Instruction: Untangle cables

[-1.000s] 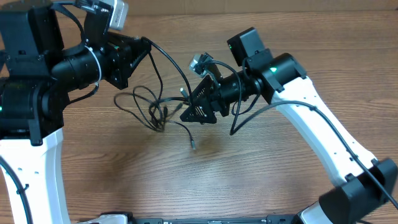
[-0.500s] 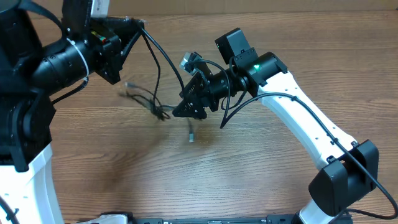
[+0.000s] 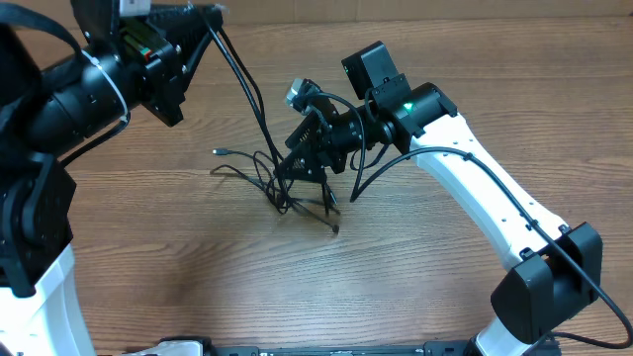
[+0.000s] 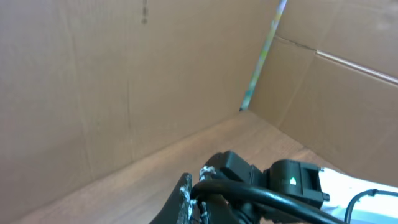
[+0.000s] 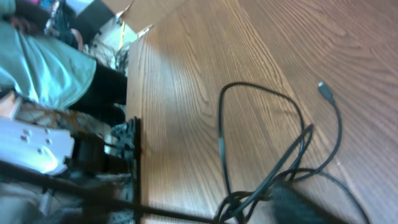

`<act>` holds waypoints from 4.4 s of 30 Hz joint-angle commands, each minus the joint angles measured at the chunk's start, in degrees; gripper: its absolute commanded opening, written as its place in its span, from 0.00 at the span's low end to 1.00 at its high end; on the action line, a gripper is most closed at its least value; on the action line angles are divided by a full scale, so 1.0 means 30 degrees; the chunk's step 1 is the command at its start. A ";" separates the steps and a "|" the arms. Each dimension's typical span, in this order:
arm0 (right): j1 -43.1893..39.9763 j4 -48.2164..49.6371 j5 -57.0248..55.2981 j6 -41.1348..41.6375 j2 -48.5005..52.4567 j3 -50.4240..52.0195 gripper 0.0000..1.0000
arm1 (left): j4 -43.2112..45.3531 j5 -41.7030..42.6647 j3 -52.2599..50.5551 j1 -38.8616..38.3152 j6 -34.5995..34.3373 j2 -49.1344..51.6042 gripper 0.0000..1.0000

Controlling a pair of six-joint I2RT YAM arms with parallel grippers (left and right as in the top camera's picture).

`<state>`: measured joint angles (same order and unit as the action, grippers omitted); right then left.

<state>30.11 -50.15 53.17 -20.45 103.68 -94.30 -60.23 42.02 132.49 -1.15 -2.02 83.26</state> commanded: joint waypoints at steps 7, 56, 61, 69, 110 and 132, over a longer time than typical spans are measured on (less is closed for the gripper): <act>0.0000 -0.0073 -0.0845 0.0408 -0.0080 0.0058 0.04 | -0.0495 0.0000 0.0758 -0.0160 -0.0758 -0.0226 0.05; -0.1778 0.9122 1.1103 -0.0634 -0.0087 0.0058 1.00 | -0.2747 -0.0146 0.0758 -0.1865 -0.2404 0.4816 0.04; -0.2178 0.9165 0.9005 0.0517 -0.0087 0.0058 1.00 | -0.2783 -0.0204 0.0765 -0.2390 -0.2331 0.4816 0.04; -0.2011 0.9253 1.0484 0.0882 -0.0087 0.0058 1.00 | -0.2812 -0.0685 0.0765 -0.2973 -0.2047 0.4823 0.04; -0.0678 1.0032 1.1446 0.2397 -0.0087 0.0051 0.04 | -0.3745 -0.6149 0.0758 -0.3606 -0.1246 0.6543 0.05; -0.5901 0.8531 0.9755 0.2382 -0.0087 0.0051 0.04 | -0.4860 -0.5829 0.0758 -0.3592 -0.1239 0.6302 0.91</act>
<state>14.76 -24.36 82.70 -13.50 103.68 -94.15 -74.37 23.77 133.88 -12.25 -6.22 103.42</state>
